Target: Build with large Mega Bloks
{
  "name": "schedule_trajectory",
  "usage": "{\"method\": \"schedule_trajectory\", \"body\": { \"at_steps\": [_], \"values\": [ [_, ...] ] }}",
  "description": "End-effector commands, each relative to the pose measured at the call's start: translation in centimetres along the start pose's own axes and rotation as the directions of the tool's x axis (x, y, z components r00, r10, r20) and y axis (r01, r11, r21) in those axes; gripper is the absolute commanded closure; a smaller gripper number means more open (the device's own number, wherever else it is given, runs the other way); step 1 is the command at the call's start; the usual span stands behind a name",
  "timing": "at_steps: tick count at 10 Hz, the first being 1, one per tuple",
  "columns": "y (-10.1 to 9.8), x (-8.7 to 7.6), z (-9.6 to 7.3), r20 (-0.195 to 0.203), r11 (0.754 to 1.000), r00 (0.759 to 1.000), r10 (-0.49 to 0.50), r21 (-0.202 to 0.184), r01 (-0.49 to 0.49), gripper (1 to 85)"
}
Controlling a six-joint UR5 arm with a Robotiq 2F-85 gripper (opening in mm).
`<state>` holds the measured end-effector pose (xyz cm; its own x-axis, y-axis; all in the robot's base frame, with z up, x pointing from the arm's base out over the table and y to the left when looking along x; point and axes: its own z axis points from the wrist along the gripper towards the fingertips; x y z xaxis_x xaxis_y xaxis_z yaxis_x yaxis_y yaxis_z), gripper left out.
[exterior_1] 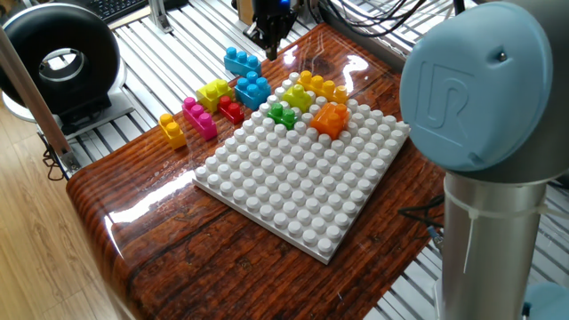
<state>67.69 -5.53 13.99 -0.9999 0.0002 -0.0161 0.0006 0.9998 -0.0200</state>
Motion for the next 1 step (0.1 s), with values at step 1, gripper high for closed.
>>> {"method": "schedule_trajectory", "body": {
  "at_steps": [1],
  "values": [
    [-0.28, 0.56, -0.42, -0.004, 1.000, 1.000, 0.025, -0.004, -0.025, 79.3]
  ]
}}
